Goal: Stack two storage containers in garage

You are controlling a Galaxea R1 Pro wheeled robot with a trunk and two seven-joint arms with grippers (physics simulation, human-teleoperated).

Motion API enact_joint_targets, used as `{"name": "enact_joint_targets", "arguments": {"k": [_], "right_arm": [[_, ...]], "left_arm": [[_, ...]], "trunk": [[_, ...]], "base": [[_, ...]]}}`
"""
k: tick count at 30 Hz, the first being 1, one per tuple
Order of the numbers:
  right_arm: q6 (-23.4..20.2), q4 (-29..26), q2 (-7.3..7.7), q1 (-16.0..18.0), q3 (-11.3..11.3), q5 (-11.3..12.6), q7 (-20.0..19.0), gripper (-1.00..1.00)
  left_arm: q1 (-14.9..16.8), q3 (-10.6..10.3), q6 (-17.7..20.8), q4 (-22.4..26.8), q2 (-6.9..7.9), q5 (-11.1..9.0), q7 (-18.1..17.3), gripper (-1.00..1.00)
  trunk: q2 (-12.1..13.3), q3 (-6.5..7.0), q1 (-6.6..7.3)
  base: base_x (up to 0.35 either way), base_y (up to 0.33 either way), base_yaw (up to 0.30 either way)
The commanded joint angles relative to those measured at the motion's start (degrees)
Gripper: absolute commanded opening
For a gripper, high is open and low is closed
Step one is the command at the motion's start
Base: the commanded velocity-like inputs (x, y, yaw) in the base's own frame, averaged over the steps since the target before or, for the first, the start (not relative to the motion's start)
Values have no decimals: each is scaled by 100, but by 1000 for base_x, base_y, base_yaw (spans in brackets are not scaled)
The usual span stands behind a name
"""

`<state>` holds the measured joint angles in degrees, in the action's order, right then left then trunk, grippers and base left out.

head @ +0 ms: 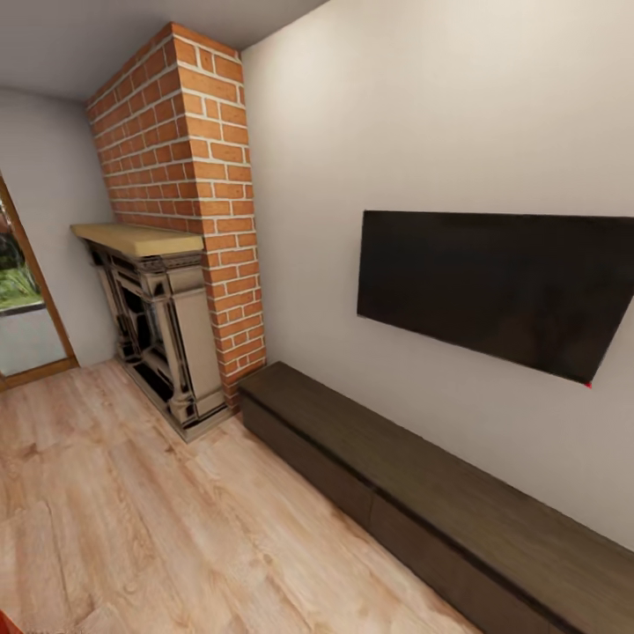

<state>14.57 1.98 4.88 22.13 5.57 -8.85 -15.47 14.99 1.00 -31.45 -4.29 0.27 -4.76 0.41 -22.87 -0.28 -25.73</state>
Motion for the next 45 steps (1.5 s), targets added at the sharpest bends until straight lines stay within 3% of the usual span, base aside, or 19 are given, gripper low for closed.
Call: {"name": "enact_joint_targets", "arguments": {"k": [1, 18, 45], "right_arm": [[38, 21, 4, 5, 50, -55, -9, 100], [37, 21, 4, 2, 51, -55, -9, 100], [41, 21, 4, 5, 58, -55, -9, 100]], "left_arm": [[9, 6, -36, -27, -1, -25, -7, 100], [12, 6, -36, -26, -1, -25, -6, 100], [8, 6, -36, -26, -1, -25, -6, 100]], "trunk": [[-5, -3, -5], [-5, -3, -5], [-5, -3, -5]], "base": [[292, -186, 289], [283, -119, 289], [280, -4, 289]]}}
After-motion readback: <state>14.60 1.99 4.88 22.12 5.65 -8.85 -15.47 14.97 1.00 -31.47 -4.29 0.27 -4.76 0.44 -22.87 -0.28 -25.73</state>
